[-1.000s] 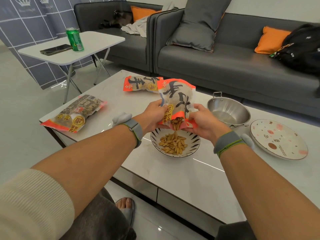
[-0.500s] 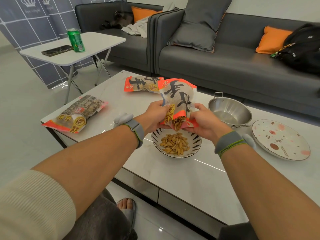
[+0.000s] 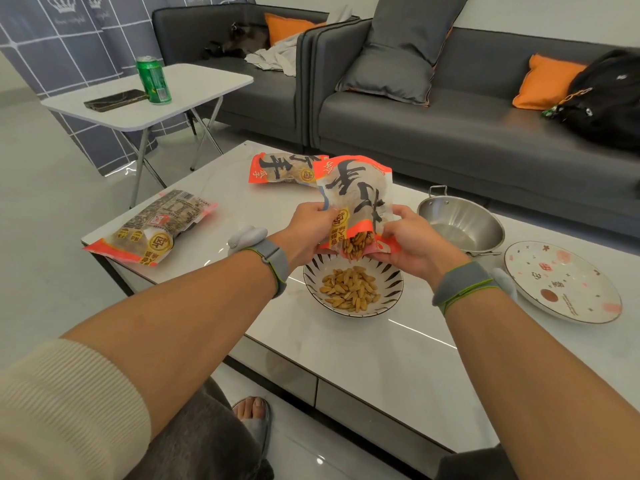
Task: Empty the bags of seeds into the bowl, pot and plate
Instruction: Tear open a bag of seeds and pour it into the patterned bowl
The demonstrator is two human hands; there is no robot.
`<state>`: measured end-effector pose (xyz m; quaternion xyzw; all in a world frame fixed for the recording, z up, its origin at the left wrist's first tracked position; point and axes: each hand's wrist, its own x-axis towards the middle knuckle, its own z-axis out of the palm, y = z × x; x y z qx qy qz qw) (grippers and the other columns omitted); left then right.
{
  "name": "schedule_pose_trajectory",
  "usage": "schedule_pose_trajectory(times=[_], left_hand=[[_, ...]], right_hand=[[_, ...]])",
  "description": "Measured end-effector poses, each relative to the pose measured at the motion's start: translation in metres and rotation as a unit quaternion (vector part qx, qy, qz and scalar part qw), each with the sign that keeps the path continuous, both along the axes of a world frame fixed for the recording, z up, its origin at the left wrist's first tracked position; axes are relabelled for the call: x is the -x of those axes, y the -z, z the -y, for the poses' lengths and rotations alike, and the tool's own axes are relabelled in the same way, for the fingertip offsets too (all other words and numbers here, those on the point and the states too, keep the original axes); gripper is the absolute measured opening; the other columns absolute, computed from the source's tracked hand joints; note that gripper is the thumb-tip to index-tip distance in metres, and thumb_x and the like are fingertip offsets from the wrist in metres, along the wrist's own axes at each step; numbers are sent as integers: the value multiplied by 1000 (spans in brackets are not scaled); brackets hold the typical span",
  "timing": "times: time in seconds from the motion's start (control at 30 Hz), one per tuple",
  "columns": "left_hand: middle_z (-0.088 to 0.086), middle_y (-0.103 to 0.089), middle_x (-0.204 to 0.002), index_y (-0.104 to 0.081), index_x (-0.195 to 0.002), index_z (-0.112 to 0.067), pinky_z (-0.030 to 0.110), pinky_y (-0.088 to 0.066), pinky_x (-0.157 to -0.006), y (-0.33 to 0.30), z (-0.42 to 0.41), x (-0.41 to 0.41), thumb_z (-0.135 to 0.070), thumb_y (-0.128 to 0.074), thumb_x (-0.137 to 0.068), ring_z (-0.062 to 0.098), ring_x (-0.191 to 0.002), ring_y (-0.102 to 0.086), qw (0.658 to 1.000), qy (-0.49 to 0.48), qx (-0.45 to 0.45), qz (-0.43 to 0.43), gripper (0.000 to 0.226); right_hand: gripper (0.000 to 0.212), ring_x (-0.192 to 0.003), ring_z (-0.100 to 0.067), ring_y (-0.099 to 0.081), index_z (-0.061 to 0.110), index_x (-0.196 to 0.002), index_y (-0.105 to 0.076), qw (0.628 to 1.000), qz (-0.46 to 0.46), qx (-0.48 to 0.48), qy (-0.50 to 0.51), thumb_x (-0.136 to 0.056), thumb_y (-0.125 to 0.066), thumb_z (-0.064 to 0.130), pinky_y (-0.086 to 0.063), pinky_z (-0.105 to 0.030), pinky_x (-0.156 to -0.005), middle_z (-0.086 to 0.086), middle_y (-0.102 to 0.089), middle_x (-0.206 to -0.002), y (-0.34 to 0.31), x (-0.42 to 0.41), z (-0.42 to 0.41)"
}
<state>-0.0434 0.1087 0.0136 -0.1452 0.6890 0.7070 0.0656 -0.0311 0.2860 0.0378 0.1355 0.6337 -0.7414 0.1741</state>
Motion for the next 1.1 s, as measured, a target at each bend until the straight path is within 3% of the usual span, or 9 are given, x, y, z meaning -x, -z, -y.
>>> schedule_pose_trajectory(times=[0.1, 0.33, 0.67, 0.8, 0.9, 1.1], left_hand=[[7, -76, -90, -72, -112, -18, 55, -68, -71, 0, 1, 0, -29, -54, -112, 28, -74, -77, 1000, 2, -4, -5, 21], [11, -78, -98, -71, -122, -15, 49, -67, -64, 0, 1, -1, -29, -52, -113, 28, -73, -79, 1000, 4, -2, -10, 25], [11, -73, -93, -72, -110, -15, 51, -68, -65, 2, -5, -3, -29, -49, -114, 29, -72, -76, 999, 0, 30, -25, 27], [20, -76, -105, -72, -114, -14, 56, -67, -69, 1, -5, -2, -30, -47, -114, 35, -80, -77, 999, 3, 25, -25, 30], [17, -76, -102, -72, -112, -16, 59, -67, -71, -1, -6, -3, -30, -47, -114, 34, -79, -77, 999, 6, 24, -22, 29], [21, -76, -118, -71, -117, -19, 57, -67, -70, -5, -8, -6, -33, -46, -115, 42, -100, -78, 1000, 15, 11, -19, 29]], right_hand=[[68, -107, -42, -75, 24, -154, -40, 1000, 1, 9, 3, -99, -36, -16, -63, -62, -87, -21, -60, -139, -1, 2, -1], [66, -106, -40, -75, 25, -153, -41, 1000, -3, 3, -3, -100, -35, -15, -63, -60, -87, -20, -61, -136, -2, -1, 0], [65, -107, -40, -74, 25, -155, -37, 1000, -9, -12, -2, -102, -35, -13, -65, -59, -83, -20, -62, -133, -4, -5, 3], [64, -105, -39, -75, 25, -153, -39, 1000, -12, -12, 3, -102, -35, -13, -66, -57, -80, -19, -63, -129, -5, -5, 1], [62, -102, -37, -76, 24, -152, -41, 1000, -12, -9, 4, -102, -35, -13, -67, -53, -75, -18, -64, -126, -6, -5, 1], [55, -110, -38, -74, 27, -142, -44, 1000, -23, -11, 0, -104, -35, -11, -65, -56, -84, -18, -65, -128, -7, -6, -1]])
